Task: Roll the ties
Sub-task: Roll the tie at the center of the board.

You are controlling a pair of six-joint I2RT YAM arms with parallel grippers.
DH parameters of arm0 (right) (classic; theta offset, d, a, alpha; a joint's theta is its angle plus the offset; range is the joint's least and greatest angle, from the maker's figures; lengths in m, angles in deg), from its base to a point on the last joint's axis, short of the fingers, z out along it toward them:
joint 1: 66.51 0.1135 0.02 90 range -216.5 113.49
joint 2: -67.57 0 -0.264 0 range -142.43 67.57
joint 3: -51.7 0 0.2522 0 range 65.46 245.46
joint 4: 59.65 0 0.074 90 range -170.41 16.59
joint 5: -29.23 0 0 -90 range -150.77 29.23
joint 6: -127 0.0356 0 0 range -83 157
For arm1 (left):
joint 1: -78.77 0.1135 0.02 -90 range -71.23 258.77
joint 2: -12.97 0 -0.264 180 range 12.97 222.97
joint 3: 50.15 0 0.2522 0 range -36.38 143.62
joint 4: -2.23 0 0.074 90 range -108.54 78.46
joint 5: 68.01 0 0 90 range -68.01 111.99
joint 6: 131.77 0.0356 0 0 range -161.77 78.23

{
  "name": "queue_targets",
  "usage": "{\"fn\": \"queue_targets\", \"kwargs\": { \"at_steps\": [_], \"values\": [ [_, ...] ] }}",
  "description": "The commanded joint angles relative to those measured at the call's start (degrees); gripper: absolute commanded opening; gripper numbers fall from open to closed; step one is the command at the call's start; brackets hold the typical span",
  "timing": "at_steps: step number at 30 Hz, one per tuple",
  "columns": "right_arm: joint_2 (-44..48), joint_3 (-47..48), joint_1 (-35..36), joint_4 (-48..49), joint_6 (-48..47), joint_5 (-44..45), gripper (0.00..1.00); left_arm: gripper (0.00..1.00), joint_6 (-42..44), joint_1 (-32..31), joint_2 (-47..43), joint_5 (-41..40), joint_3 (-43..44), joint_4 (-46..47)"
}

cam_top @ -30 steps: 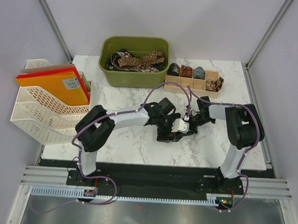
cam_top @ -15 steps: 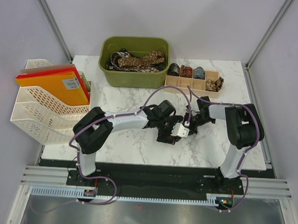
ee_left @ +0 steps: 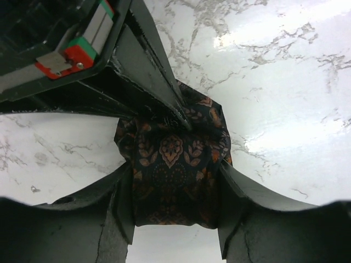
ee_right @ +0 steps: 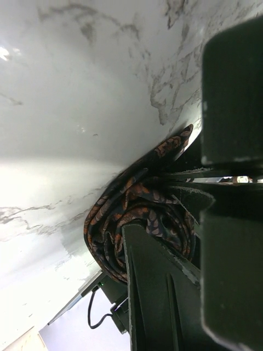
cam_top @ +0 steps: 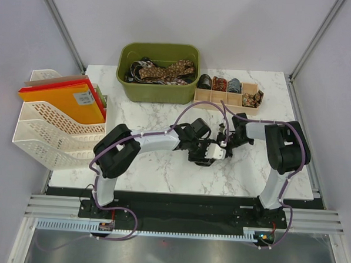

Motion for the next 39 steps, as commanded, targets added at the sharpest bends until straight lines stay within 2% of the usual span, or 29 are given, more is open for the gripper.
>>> {"fn": "queue_targets", "kwargs": {
  "at_steps": [1, 9, 13, 14, 18, 21, 22, 25, 34, 39],
  "values": [
    [0.86, 0.39, -0.98, 3.5, -0.63, 7.22, 0.07, 0.43, -7.61, -0.08, 2.47, -1.1, 0.87, -5.36],
    [7.53, -0.93, -3.26, 4.82, 2.18, 4.93, 0.26, 0.34, -13.41, 0.19, 3.61, -0.49, -0.36, -8.35],
    [11.4, -1.19, -5.11, 4.04, 4.03, 5.89, 0.39, 0.31, -14.56, 0.19, 4.05, -0.23, -0.54, -8.27],
    [12.8, -1.28, -5.29, 3.51, 4.12, 8.25, 0.47, 0.3, -14.65, 0.19, 4.05, -0.4, -0.54, -8.27],
    [14.31, -1.89, -5.03, 0.34, 4.03, 13.26, 0.58, 0.27, -14.82, 0.1, 4.58, -0.75, -0.36, -8.53],
    [14.49, -3.82, -4.77, -0.19, 3.94, 14.42, 0.7, 0.25, -15.0, 0.19, 5.02, -0.93, -0.36, -8.7],
    [14.4, -4.27, -4.68, 0.16, 3.94, 14.68, 0.78, 0.24, -15.17, 0.19, 5.11, -0.84, -0.45, -8.62],
    [13.96, -5.68, -4.15, 1.56, 3.51, 13.9, 0.82, 0.24, -15.44, 0.19, 4.93, -0.67, -0.71, -8.71],
    [10.27, -7.43, -3.62, 4.29, -1.77, 8.62, 0.88, 0.22, -15.62, 0.36, 5.46, -0.23, -0.72, -8.62],
    [10.0, -7.52, -1.34, 5.97, -1.24, 11.95, 0.84, 0.21, -15.35, 0.54, 5.55, -0.23, -0.72, -8.62]
  ]
}}
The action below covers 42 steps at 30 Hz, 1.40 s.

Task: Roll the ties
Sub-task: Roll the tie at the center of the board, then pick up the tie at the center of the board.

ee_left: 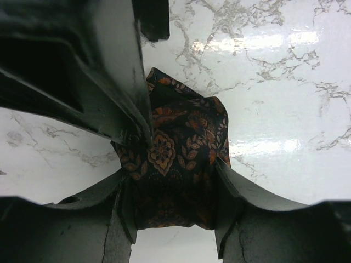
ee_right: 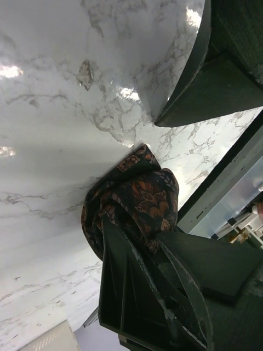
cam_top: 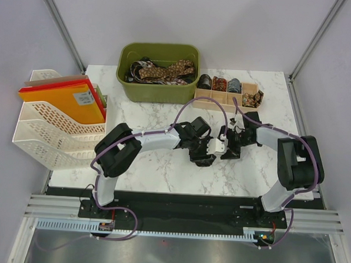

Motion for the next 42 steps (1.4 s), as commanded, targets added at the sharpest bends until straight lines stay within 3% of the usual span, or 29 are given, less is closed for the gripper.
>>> {"fn": "queue_targets", "kwargs": {
  "at_steps": [1, 11, 14, 18, 22, 25, 26, 30, 33, 34, 36, 37, 39, 40, 42],
  "values": [
    [-2.45, -1.73, 3.45, 2.4, -2.75, 7.13, 0.83, 0.2, -2.46, -0.07, 4.32, 0.06, -1.96, -7.92],
    [-6.05, -0.41, 7.23, 1.61, -3.98, 12.76, 0.68, 0.18, -2.28, 0.02, 4.68, 0.06, -1.61, -7.92],
    [-7.37, 0.29, 7.41, 1.52, -4.15, 12.68, 0.58, 0.18, -2.28, 0.1, 4.76, 0.15, -1.61, -8.01],
    [-7.64, 0.82, 7.67, 2.4, -3.89, 10.39, 0.36, 0.17, -2.19, 0.1, 4.85, 0.15, -1.78, -7.92],
    [-6.68, 0.29, 7.67, 4.25, -2.84, 7.58, 0.27, 0.17, -2.19, 0.19, 4.85, 0.23, -1.7, -7.92],
    [-6.23, -0.23, 7.67, 6.0, -1.61, 4.94, 0.13, 0.17, -2.28, 0.28, 4.85, 0.23, -1.7, -7.92],
    [-6.06, -0.24, 7.67, 6.27, -1.35, 4.07, 0.03, 0.17, -2.28, 0.28, 4.94, 0.15, -1.7, -7.92],
    [-4.57, -0.15, 7.15, 6.62, -0.38, 3.36, 0.0, 0.17, -2.46, 0.45, 4.5, 0.23, -1.79, -7.83],
    [-2.03, -0.15, 6.36, 6.8, 0.32, 4.15, 0.0, 0.25, -3.6, 1.33, 3.63, 0.5, -2.05, -7.31],
    [-1.32, 0.03, 6.01, 6.8, 0.76, 4.32, 0.0, 0.34, -4.12, 1.59, 2.4, 0.76, -2.4, -6.69],
    [0.61, 0.29, 5.48, 6.27, 1.11, 5.11, 0.0, 0.41, -5.53, 2.65, 0.99, 1.63, -2.58, -6.34],
    [1.23, 0.55, 5.04, 6.1, 1.55, 5.46, 0.0, 0.53, -5.88, 2.91, -0.84, 2.51, -3.19, -5.9],
    [2.46, 1.25, 4.86, 4.78, 1.56, 6.17, 0.0, 0.62, -6.94, 3.7, -2.87, 3.13, -3.72, -5.72],
    [2.82, 2.04, 4.6, 4.51, 1.73, 6.43, 0.0, 0.73, -7.2, 3.97, -3.84, 3.66, -4.41, -5.46],
    [3.34, 3.01, 4.25, 3.37, 1.91, 7.13, 0.0, 0.85, -8.17, 4.67, -7.09, 3.75, -5.03, -4.76]
  ]
}}
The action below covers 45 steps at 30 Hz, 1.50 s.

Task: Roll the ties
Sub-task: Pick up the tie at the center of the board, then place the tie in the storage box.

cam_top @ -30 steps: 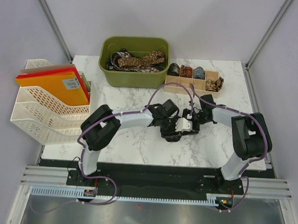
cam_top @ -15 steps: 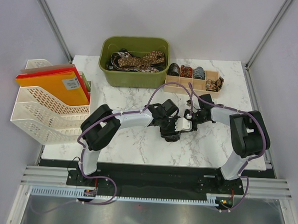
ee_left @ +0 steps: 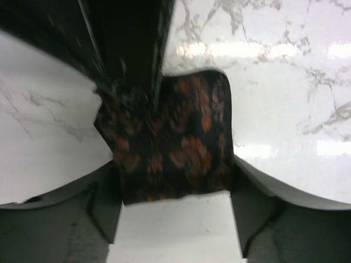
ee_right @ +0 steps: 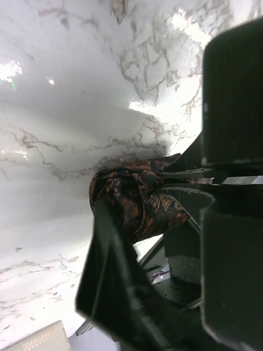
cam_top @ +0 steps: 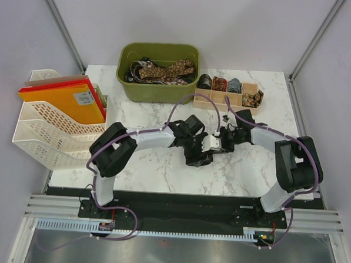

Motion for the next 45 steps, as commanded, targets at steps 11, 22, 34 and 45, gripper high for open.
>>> {"fn": "queue_targets", "kwargs": {
  "at_steps": [11, 22, 34, 45],
  "values": [
    [3.53, 12.5, -3.37, -5.33, -1.51, 14.27, 0.0, 1.0, -8.65, 6.62, -14.8, 3.81, -4.81, -6.53],
    [-0.6, 32.89, -4.6, -6.21, -8.7, 33.08, 0.0, 1.0, -10.84, 6.97, -18.93, 5.74, -5.86, -7.85],
    [-13.34, 50.13, -4.51, -5.86, -13.37, 50.32, 0.0, 1.0, -12.08, 7.06, -21.21, 6.27, -7.88, -7.5],
    [-20.02, 55.13, -1.09, -7.26, -15.66, 58.75, 0.0, 1.0, -14.01, 7.59, -24.03, 6.89, -10.43, -7.15]
  ]
}}
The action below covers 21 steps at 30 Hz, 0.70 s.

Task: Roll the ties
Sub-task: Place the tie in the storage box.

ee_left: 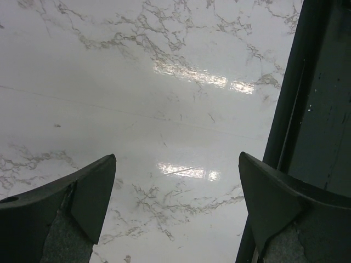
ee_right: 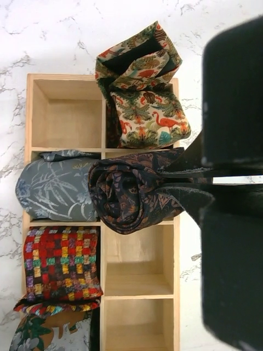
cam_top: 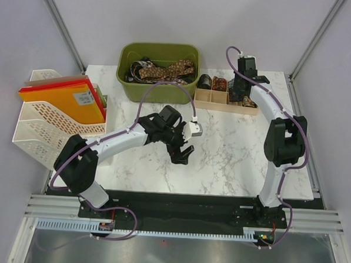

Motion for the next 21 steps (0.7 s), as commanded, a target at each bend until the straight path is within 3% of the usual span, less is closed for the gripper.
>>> {"fn": "queue_targets", "kwargs": {
  "at_steps": [1, 12, 21],
  "values": [
    [-2.3, 5.72, 1.97, -0.64, -1.89, 6.1, 0.0, 1.0, -2.82, 0.42, -3.96, 1.88, -0.86, 0.5],
    [-4.07, 5.73, 3.21, -5.74, -4.88, 11.55, 0.0, 1.0, -2.65, 0.42, -7.22, 3.02, -4.02, 0.5],
    [-8.28, 7.74, 3.21, -7.85, -2.16, 10.33, 0.0, 1.0, -2.82, 0.42, -8.62, 3.55, -5.6, 0.59]
  ]
}}
